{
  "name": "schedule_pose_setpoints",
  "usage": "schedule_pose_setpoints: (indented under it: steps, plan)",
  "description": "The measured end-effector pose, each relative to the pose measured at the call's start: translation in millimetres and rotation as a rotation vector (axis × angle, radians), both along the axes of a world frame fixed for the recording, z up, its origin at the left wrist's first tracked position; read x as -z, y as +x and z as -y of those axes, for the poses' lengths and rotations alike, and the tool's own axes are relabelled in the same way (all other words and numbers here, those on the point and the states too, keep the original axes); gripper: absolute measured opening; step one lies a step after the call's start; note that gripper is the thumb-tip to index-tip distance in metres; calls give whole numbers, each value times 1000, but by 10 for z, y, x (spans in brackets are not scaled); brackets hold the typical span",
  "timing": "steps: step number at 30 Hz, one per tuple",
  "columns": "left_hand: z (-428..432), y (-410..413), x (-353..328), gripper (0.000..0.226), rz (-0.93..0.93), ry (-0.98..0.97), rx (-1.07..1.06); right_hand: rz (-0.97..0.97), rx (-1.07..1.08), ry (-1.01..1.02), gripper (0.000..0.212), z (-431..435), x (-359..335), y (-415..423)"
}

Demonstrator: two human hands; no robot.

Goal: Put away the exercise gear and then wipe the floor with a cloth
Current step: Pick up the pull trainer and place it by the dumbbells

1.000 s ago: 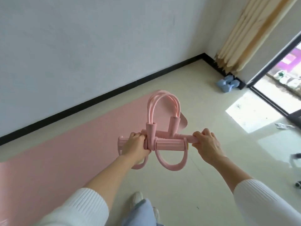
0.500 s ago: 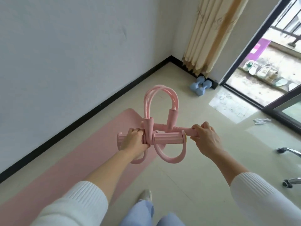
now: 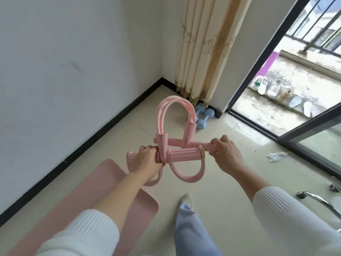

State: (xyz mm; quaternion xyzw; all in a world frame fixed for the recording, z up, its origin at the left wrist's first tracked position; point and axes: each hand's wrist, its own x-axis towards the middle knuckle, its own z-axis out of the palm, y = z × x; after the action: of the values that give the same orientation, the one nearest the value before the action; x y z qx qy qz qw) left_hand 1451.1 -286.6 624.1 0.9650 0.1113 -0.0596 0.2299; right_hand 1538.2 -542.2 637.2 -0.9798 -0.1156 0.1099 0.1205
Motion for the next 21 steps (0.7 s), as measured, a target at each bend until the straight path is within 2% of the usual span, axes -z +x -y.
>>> schedule_pose_setpoints:
  steps: [6,13,17,21]
  plan:
    - [150,1389,-90,30,-26,85,-28,-57,-40,-41,24,90,-32,1472]
    - [-97,2901,-34,30,-47,145,-4,-85,-33,-26,21,-127,68,2883]
    - [-344,3880,165,32,-69,152,43,-104,-3,-20,20,-363,336,3749]
    - [-689,4792,717,34,-93,150,42,-183,49,-23,19,-682,835,4511]
